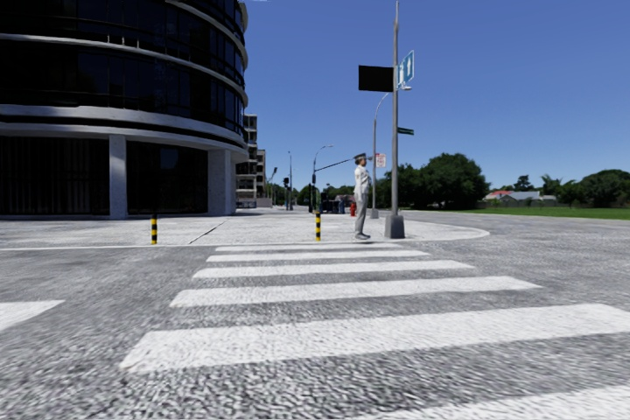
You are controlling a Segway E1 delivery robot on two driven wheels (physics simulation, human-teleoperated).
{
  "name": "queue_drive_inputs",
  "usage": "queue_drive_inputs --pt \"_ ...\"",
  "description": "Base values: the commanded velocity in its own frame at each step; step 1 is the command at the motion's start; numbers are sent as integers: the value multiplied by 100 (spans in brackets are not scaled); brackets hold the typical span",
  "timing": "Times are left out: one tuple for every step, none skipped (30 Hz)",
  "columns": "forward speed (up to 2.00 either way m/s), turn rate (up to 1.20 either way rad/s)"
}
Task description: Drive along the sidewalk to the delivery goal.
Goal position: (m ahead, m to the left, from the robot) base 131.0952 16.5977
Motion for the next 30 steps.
queue_drive_inputs --pt "134 47" --pt "134 47" --pt "134 47" --pt "134 47" --pt "134 47" --pt "134 47" --pt "134 47" --pt "134 47" --pt "134 47" --pt "134 47" --pt "134 47" --pt "134 47" --pt "134 42" --pt "134 22" --pt "200 0" --pt "200 0" --pt "200 0" --pt "200 0" --pt "200 0" --pt "200 0" --pt "200 0" --pt "200 0" --pt "200 0" --pt "200 0" --pt "200 0" --pt "200 0" --pt "200 0" --pt "200 0" --pt "200 0" --pt "200 0"
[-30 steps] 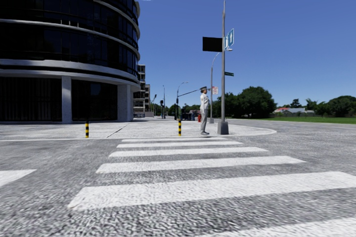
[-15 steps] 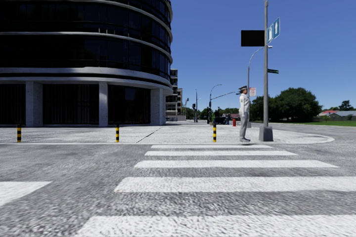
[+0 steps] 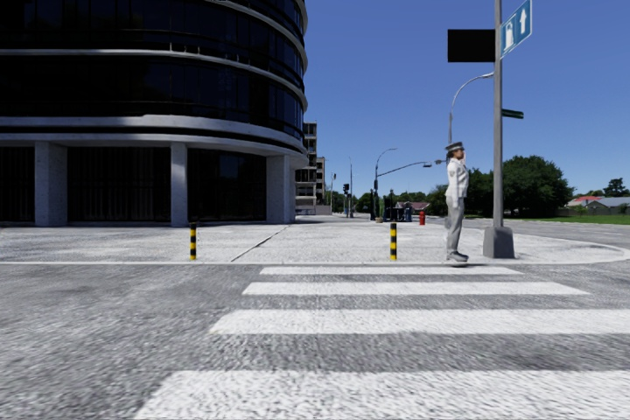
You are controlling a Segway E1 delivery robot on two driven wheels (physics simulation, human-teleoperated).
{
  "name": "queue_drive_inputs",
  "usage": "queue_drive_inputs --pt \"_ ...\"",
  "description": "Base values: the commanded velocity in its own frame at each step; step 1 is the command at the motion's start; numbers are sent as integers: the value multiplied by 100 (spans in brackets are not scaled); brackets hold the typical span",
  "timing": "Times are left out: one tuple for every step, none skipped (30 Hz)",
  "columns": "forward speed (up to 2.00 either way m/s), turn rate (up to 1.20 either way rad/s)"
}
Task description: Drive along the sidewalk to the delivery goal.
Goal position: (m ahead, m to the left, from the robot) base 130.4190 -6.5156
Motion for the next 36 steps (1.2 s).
queue_drive_inputs --pt "200 0" --pt "200 0" --pt "200 0" --pt "200 0" --pt "200 0" --pt "200 0" --pt "200 0" --pt "200 0" --pt "200 0" --pt "200 0" --pt "200 0" --pt "200 0" --pt "200 0" --pt "200 0" --pt "200 0" --pt "200 0" --pt "200 0" --pt "200 -3" --pt "200 -11" --pt "200 -11" --pt "200 -16" --pt "200 -17" --pt "200 -18" --pt "200 -18" --pt "200 -18" --pt "200 -18" --pt "200 -18" --pt "200 -18" --pt "200 -18" --pt "200 -18" --pt "200 -18" --pt "200 -18" --pt "200 -18" --pt "200 -18" --pt "200 -18" --pt "200 -18"
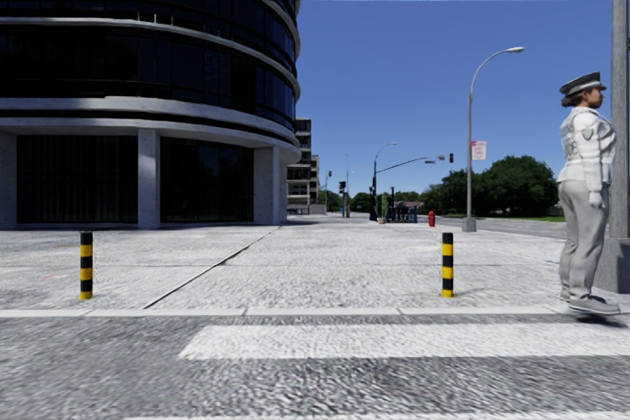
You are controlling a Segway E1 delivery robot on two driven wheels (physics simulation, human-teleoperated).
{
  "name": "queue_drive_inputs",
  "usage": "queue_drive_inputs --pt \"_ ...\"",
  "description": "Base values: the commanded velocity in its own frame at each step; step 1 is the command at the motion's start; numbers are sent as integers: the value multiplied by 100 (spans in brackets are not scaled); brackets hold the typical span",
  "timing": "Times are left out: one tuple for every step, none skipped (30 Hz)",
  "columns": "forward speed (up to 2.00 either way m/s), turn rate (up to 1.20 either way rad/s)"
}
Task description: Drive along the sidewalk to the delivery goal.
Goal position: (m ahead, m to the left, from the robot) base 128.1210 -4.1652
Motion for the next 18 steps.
queue_drive_inputs --pt "200 -18" --pt "200 -18" --pt "200 -18" --pt "200 -18" --pt "200 -18" --pt "200 -18" --pt "200 -18" --pt "200 -18" --pt "200 -10" --pt "200 0" --pt "200 0" --pt "200 0" --pt "200 0" --pt "200 0" --pt "200 0" --pt "200 0" --pt "200 0" --pt "200 0"
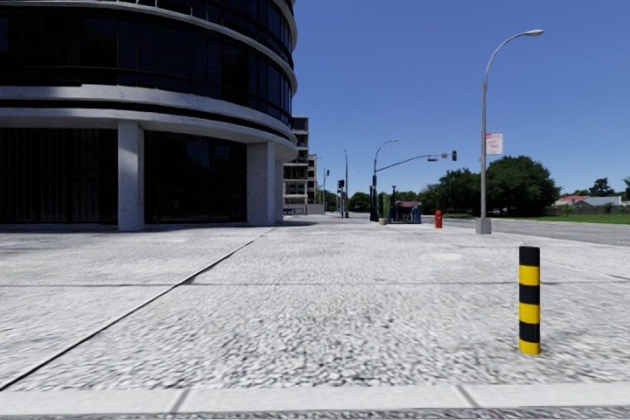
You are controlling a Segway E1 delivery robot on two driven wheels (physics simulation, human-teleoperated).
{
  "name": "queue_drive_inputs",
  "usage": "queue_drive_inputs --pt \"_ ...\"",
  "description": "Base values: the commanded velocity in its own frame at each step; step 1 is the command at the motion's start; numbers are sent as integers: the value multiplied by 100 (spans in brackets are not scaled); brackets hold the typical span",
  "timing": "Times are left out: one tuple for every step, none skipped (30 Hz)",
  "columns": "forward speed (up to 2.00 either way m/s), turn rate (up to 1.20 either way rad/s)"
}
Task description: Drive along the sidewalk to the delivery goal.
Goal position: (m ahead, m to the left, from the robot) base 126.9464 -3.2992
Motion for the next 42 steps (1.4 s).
queue_drive_inputs --pt "200 0" --pt "200 0" --pt "200 0" --pt "200 0" --pt "200 0" --pt "200 0" --pt "200 0" --pt "200 0" --pt "191 0" --pt "191 0" --pt "175 0" --pt "154 0" --pt "139 0" --pt "139 0" --pt "133 0" --pt "132 0" --pt "131 0" --pt "131 0" --pt "131 0" --pt "131 0" --pt "131 0" --pt "131 0" --pt "131 0" --pt "131 0" --pt "131 0" --pt "131 0" --pt "131 0" --pt "131 0" --pt "131 0" --pt "131 0" --pt "131 0" --pt "131 0" --pt "131 0" --pt "131 0" --pt "131 0" --pt "131 0" --pt "131 0" --pt "131 0" --pt "131 0" --pt "131 0" --pt "131 0" --pt "131 0"
